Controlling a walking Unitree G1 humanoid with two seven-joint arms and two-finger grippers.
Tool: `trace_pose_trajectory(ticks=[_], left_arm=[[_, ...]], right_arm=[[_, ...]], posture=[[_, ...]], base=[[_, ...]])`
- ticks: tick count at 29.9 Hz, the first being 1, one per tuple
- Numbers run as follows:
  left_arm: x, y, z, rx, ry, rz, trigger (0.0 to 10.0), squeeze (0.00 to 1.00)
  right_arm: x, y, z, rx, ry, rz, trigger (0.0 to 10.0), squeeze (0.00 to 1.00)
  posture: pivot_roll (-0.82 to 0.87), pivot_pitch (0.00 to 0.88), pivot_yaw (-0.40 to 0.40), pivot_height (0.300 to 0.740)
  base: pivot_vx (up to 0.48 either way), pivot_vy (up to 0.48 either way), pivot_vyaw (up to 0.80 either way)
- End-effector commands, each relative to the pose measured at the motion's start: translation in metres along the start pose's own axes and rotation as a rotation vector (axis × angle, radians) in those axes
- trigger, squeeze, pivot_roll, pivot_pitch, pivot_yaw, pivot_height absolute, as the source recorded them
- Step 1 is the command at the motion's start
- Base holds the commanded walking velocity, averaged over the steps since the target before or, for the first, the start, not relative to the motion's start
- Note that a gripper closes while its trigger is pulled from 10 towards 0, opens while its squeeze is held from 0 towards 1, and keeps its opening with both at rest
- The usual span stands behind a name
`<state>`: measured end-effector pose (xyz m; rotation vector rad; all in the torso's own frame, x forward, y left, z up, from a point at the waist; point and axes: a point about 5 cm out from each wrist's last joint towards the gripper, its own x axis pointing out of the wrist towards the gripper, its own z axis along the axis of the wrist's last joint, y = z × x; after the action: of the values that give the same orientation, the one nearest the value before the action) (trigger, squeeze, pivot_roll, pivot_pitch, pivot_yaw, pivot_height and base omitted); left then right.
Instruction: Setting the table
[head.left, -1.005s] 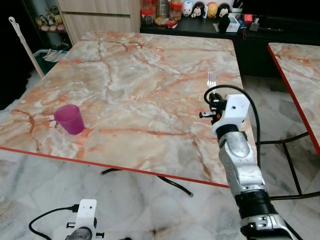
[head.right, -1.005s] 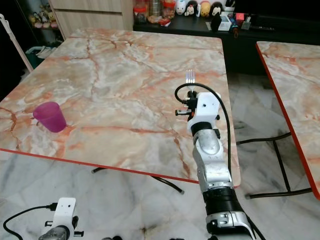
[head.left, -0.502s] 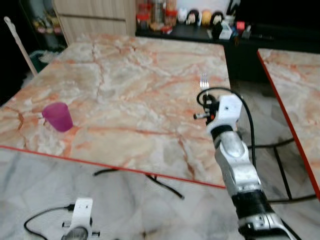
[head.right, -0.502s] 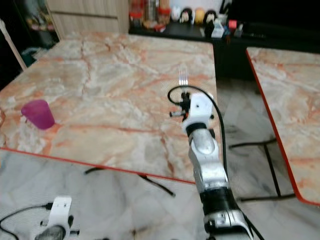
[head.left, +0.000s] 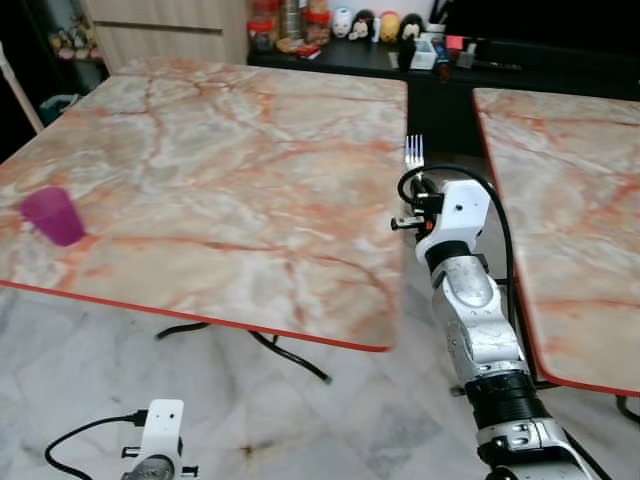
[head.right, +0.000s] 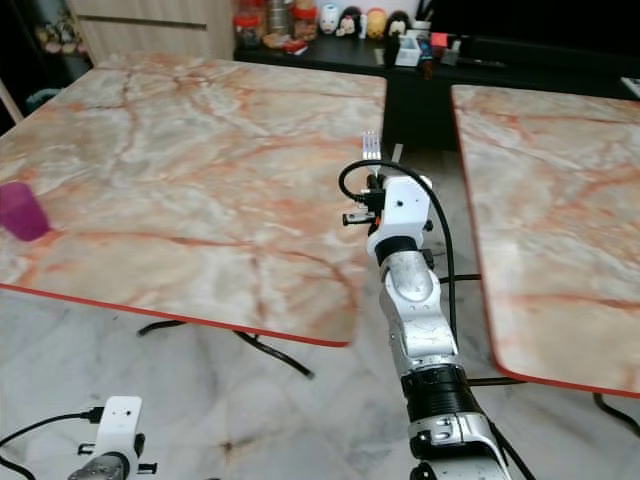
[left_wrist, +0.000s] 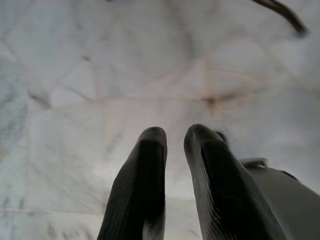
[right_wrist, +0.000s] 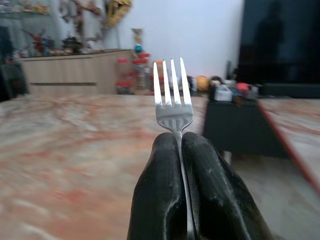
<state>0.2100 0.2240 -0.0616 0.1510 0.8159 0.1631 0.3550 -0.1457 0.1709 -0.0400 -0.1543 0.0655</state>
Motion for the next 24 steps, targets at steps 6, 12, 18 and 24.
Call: trace_pose_trajectory(ticks=[6,12,18,24], left_arm=[[-0.0018,-0.0003,-0.0083,-0.001,0.026,0.003,10.0,0.00],[-0.0020,-0.0012,-0.0089,-0.006,0.027,0.004,10.0,0.00],[-0.0021,-0.0019,-0.0093,-0.004,0.027,0.001,10.0,0.00],[-0.0022,-0.0022,-0.0100,-0.002,0.029,0.000,10.0,0.00]], right_arm=[[0.0027,0.0016,0.0064,-0.013,-0.028,0.013,10.0,0.00],[0.0045,0.0006,0.0083,-0.014,-0.032,0.010,10.0,0.00],[0.0039,-0.0020,0.0053,-0.022,-0.022,-0.002,10.0,0.00],[0.0025,-0.0042,0.0043,-0.019,-0.020,-0.010,10.0,0.00]], posture=[[0.01,0.135,-0.016,0.740],[0.01,0.132,-0.020,0.740],[0.00,0.134,-0.019,0.740],[0.00,0.134,-0.019,0.740]], base=[[0.000,-0.459,0.00],[0.000,-0.458,0.00],[0.000,-0.457,0.00],[0.000,-0.458,0.00]])
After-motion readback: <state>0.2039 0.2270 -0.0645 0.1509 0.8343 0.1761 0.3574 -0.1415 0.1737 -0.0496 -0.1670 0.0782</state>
